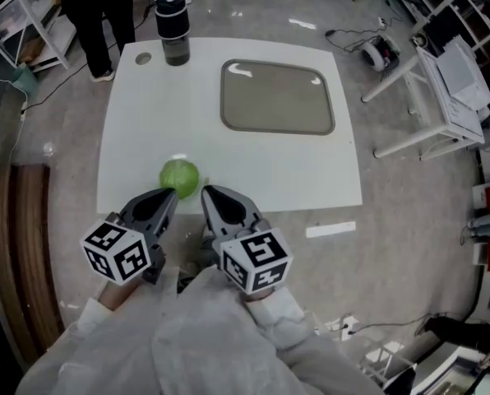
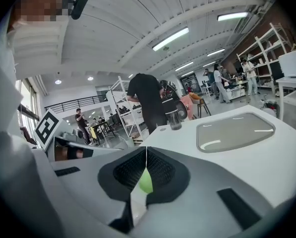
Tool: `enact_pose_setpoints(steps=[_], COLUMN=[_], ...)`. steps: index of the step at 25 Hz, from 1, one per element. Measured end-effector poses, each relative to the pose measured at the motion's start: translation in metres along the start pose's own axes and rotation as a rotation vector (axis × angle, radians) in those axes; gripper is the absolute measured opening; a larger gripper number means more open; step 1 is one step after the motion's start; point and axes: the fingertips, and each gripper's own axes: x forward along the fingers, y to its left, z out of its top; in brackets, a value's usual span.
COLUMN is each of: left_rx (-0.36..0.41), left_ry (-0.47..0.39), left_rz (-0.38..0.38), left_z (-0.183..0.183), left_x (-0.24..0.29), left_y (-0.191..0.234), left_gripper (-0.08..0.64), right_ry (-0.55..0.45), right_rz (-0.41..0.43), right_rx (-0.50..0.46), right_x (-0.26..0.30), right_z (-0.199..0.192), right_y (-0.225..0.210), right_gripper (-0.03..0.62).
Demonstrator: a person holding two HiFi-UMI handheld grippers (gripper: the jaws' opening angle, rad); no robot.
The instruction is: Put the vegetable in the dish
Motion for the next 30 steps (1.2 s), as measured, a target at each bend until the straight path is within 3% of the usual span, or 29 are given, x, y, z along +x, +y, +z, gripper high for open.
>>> enact_pose_setpoints(steps=[11, 24, 30], left_rx=[-0.014, -0.022, -0.098], left_ry=[0.026, 0.083, 0.051], left_rz=[0.028, 0.034, -0.007], left_z=[0.01, 0.021, 0.022], left_x=[0.029, 0.021, 0.015], left_y=[0.015, 0.049, 0.06], left_gripper=[0.008, 0.008, 0.008], right_ry=[0.05, 0.055, 0.08], right_rz=[0.059, 0.006, -0.011], right_rx=[-0.018, 0.026, 0.036], right_x=[0.032, 0.059, 0.066], right_z=[0.008, 0.013, 0.004], right_y=[-0.014, -0.014, -0.014], right_gripper=[0.014, 0.014, 0.014])
